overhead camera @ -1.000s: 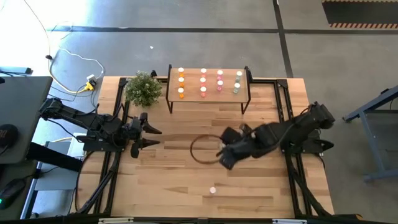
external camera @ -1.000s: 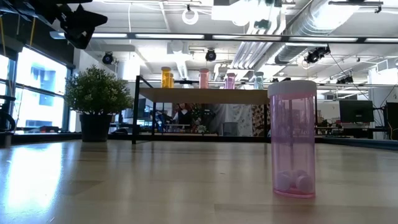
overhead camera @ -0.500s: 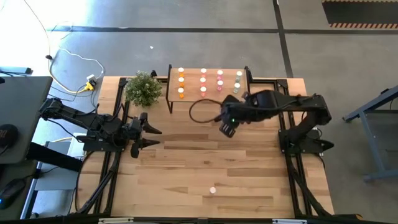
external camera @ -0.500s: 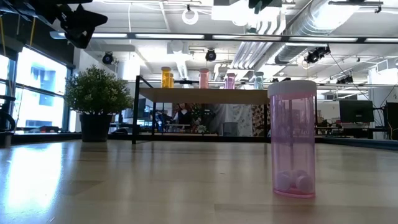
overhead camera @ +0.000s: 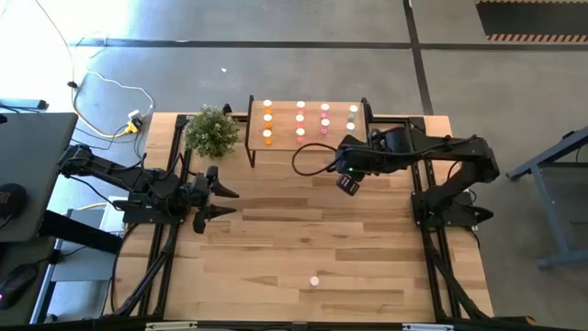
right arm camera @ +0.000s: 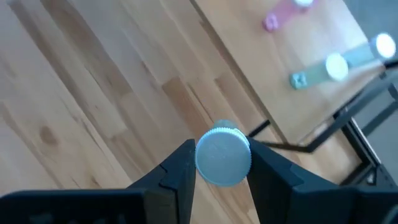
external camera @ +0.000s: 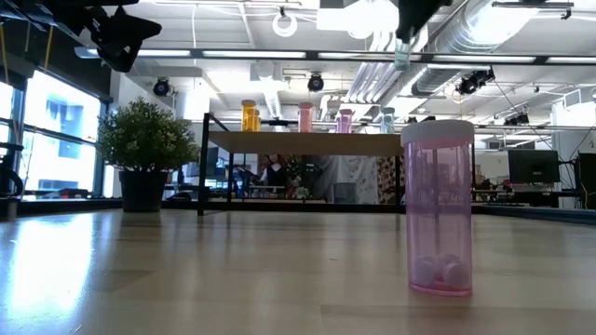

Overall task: Pick and place medicine bottles onto shelf by color
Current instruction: Put the green pill bottle aligned with the other green pill bottles on the shelf

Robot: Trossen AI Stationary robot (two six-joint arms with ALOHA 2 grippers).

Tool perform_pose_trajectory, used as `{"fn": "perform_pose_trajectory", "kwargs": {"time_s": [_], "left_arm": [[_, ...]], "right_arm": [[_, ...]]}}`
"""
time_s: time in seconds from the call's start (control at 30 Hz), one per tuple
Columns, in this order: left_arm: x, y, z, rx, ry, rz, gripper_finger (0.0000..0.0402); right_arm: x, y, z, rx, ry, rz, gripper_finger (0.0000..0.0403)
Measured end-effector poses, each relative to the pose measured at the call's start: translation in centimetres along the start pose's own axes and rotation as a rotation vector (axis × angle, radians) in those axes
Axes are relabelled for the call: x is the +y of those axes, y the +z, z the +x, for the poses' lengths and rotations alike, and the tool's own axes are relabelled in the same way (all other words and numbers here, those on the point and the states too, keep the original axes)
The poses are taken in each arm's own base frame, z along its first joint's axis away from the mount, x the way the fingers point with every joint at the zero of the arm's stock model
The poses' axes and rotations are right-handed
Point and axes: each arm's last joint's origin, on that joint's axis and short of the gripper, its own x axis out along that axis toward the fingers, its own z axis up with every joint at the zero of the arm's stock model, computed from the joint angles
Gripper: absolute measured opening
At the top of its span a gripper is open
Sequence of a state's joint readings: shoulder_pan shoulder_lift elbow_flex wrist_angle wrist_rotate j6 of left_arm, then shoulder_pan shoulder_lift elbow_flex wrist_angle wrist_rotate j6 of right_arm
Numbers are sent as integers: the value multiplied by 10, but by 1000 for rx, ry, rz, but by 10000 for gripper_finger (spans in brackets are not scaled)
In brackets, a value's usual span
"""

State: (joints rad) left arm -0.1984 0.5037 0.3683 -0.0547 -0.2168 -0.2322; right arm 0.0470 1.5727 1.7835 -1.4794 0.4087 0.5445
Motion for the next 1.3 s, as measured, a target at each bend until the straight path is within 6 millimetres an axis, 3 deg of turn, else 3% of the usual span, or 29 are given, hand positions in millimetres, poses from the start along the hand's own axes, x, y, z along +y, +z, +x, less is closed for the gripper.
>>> {"fn": "perform_pose_trajectory", "kwargs": {"time_s": [0.47, 0.77, 1.0, 1.3], "left_arm": [[0, 1, 0, -6, 2, -1, 200], [0, 1, 0, -7, 2, -2, 200], [0, 1, 0, -8, 4, -2, 200], [2, 1, 0, -20, 54, 24, 200]], "right_arm": [[-41, -38, 33, -45, 101, 161, 114], [-80, -22, 56, -34, 154, 233, 114], [-98, -13, 71, -9, 193, 255, 114], [-112, 11, 63, 22, 165, 225, 114]]}}
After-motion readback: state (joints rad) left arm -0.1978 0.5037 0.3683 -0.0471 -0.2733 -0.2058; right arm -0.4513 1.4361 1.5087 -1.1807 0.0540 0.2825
